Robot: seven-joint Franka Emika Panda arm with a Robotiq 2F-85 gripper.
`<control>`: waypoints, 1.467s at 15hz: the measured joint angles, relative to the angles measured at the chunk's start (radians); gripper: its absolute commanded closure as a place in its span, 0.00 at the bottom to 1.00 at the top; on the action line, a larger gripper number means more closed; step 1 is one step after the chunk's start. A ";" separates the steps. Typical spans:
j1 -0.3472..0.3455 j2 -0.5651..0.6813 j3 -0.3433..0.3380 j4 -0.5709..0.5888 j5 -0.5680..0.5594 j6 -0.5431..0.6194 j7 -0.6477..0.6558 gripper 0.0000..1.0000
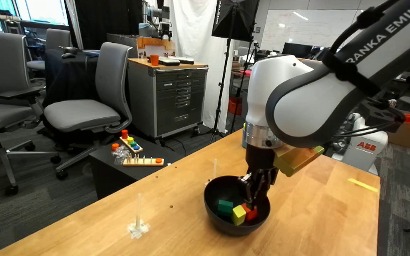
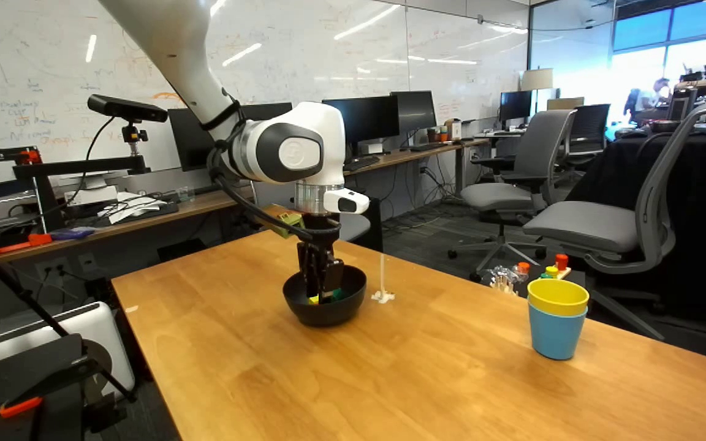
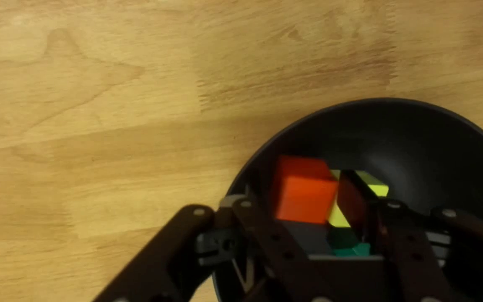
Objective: Put the yellow, green and orange blocks inside the black bowl
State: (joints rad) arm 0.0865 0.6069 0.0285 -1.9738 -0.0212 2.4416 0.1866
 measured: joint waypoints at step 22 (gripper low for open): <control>0.017 -0.252 0.023 -0.017 -0.086 -0.228 -0.159 0.00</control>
State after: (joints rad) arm 0.1036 0.3545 0.0510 -1.9909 -0.1072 2.2137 0.0281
